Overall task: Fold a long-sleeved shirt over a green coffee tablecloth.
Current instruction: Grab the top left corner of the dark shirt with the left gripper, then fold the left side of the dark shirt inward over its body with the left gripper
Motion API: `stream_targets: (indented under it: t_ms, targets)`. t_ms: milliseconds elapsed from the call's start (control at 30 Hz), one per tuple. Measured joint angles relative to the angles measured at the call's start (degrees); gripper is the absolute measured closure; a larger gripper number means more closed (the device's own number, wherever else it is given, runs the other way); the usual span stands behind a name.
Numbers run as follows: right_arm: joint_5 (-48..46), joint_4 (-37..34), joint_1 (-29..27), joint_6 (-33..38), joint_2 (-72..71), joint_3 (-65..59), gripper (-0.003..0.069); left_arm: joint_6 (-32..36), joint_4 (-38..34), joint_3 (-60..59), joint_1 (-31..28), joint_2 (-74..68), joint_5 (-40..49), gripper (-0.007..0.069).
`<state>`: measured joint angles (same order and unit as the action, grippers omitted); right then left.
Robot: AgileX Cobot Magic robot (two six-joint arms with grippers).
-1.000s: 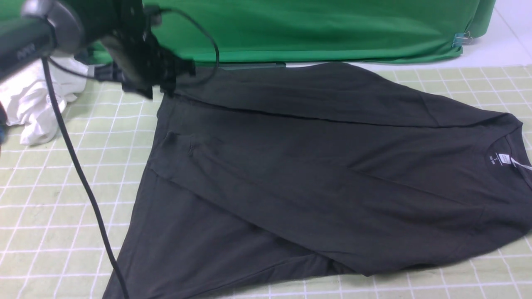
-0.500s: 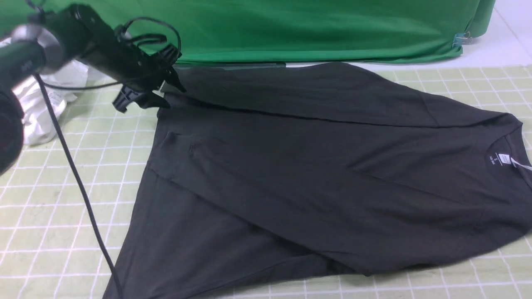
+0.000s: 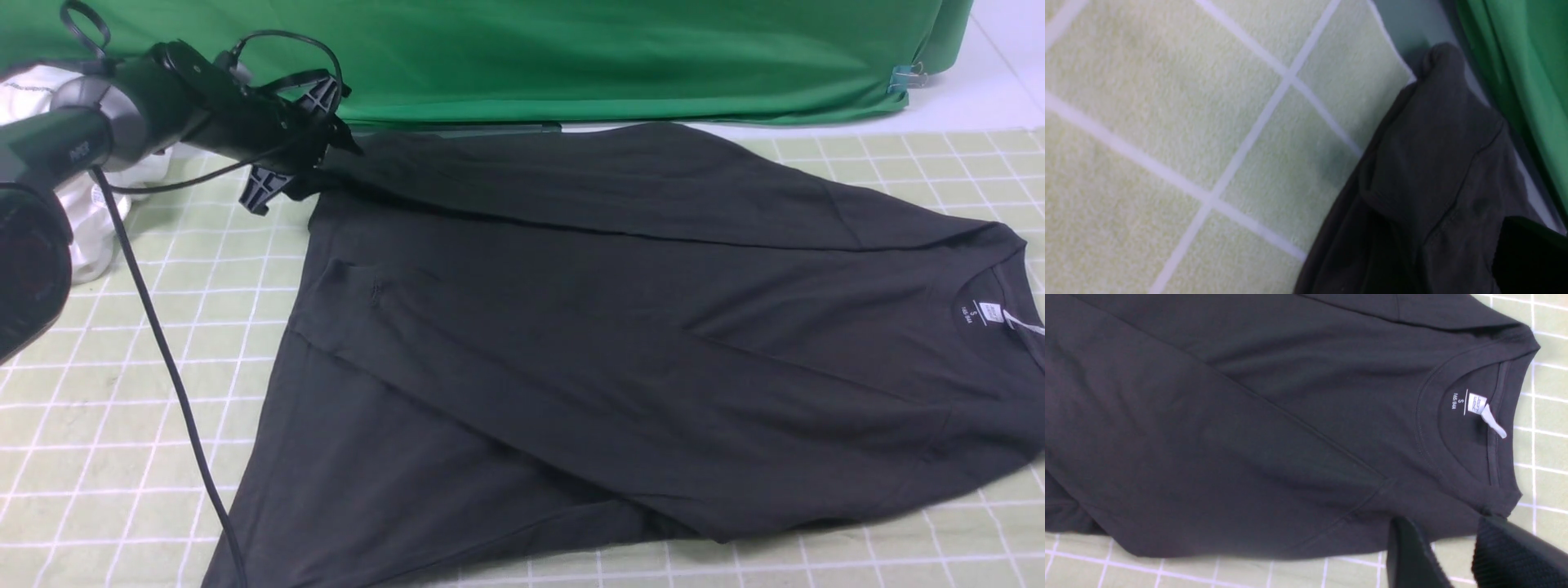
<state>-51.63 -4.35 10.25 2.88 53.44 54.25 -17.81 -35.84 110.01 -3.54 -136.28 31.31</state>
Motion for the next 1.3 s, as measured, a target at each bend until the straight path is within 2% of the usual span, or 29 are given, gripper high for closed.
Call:
stream_targets:
  t_ms: [333,433,500,567,600,633,733,833,1000,1167,1300]
  targets:
    - [1.69,0.0,0.0,0.0,0.0,-0.02,0.0421,1.76,-0.36,0.07,0.0,-1.3,1.41,0.0266]
    - [1.69,0.0,0.0,0.0,0.0,-0.02,0.042,1.76,-0.29,0.07,0.0,-1.42,1.01,0.0293]
    - [1.69,0.0,0.0,0.0,0.0,-0.02,0.0419,1.76,-0.24,0.07,0.0,-1.57,0.43,0.0334]
    - [1.69,0.0,0.0,0.0,0.0,-0.02,0.0419,2.28,-0.44,0.07,0.0,-1.64,0.49,0.0416]
    - [1.69,0.0,0.0,0.0,0.0,-0.02,0.0419,3.38,-0.97,0.07,-0.03,-1.64,0.71,0.049]
    - [1.69,0.0,0.0,0.0,0.0,-0.02,0.0419,4.59,-2.15,0.07,-0.03,-1.64,1.04,0.053]
    - [0.93,0.0,0.0,0.0,0.0,-0.02,0.0419,13.32,-8.14,0.02,-0.15,-0.82,2.82,0.0599]
    - [0.17,0.0,0.0,0.0,0.0,-0.02,0.0419,18.24,-13.33,0.02,-0.63,1.78,4.27,0.0604]
    - [0.01,0.0,0.0,0.0,0.0,-0.02,0.0419,19.49,-17.15,0.02,-1.41,7.79,7.92,0.0604]
    - [0.01,0.0,0.0,0.6,0.0,-0.02,0.0419,19.66,-16.81,0.02,-1.63,14.41,15.76,0.0604]
    - [-1.1,0.0,0.0,0.6,0.0,-0.02,0.0419,16.42,-11.01,-1.47,-1.34,20.26,22.96,0.0604]
